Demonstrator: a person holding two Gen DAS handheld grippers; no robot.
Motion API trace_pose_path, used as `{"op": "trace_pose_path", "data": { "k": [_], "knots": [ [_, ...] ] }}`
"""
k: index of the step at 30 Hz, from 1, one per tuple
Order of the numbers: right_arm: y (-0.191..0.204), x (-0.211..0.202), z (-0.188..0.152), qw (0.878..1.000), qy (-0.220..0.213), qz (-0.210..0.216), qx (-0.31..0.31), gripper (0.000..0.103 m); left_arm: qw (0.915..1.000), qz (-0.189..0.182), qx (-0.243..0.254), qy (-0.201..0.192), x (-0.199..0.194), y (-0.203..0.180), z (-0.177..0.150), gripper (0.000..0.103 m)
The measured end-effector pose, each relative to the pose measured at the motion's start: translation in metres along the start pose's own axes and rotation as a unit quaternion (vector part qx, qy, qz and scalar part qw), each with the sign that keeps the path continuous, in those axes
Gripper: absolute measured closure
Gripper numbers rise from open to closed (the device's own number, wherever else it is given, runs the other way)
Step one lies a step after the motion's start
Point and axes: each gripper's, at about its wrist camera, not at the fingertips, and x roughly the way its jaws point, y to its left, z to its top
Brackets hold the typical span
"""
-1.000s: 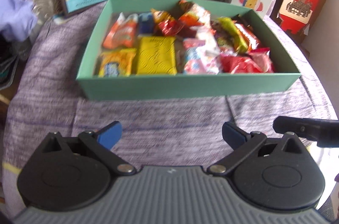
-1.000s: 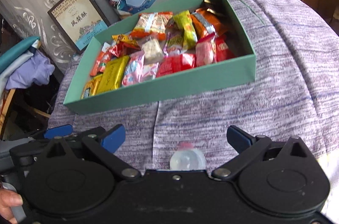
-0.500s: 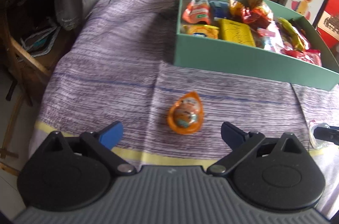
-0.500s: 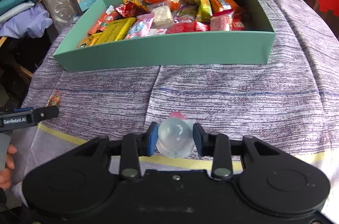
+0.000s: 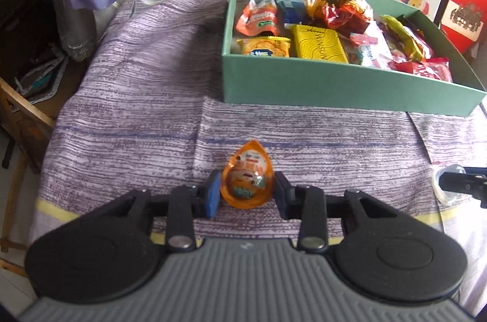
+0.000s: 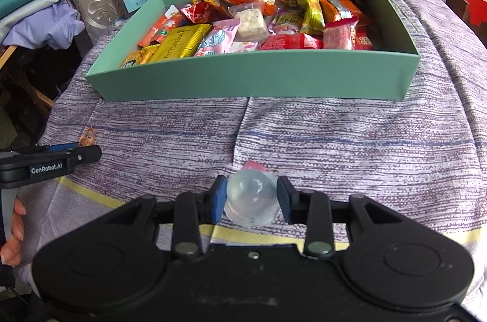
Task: Organize snacks
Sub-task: 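Lower both jellies into the green tray and open both grippers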
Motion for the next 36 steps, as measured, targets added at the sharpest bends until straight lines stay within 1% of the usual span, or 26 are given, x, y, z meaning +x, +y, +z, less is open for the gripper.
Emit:
{"op": "trace_pose_path", "data": {
  "k": [2, 5, 9, 15, 21, 27, 32, 36],
  "knots": [
    [0.000, -0.001, 0.002, 1.000, 0.002, 0.005, 0.006, 0.068, 1.0000, -0.002, -0.004, 0.000, -0.003, -0.001, -0.002, 0.068],
    [0.000, -0.004, 0.007, 1.000, -0.001, 0.013, 0.009, 0.068, 0.9997, -0.015, -0.017, 0.000, -0.009, 0.003, 0.000, 0.068],
    [0.004, -0.013, 0.020, 1.000, -0.013, 0.026, 0.008, 0.068, 0.9996, -0.023, -0.015, -0.010, -0.019, 0.003, 0.012, 0.068],
    [0.010, -0.026, 0.051, 0.998, -0.035, 0.047, 0.012, 0.068, 0.9988, -0.038, -0.012, -0.030, -0.029, 0.001, 0.038, 0.068],
    [0.015, -0.029, 0.091, 0.997, -0.057, 0.057, 0.010, 0.068, 0.9982, -0.045, -0.006, -0.039, -0.026, -0.002, 0.068, 0.068],
    [0.024, -0.011, 0.138, 0.996, -0.066, 0.066, 0.011, 0.068, 0.9980, -0.043, -0.008, -0.046, -0.010, -0.005, 0.111, 0.068],
    [0.034, 0.019, 0.179, 0.995, -0.070, 0.070, 0.015, 0.068, 0.9983, -0.041, -0.007, -0.040, 0.017, -0.009, 0.147, 0.068],
    [0.035, 0.042, 0.210, 0.995, -0.071, 0.074, 0.022, 0.068, 0.9983, -0.045, -0.016, -0.035, 0.038, -0.009, 0.168, 0.067]
  ]
}}
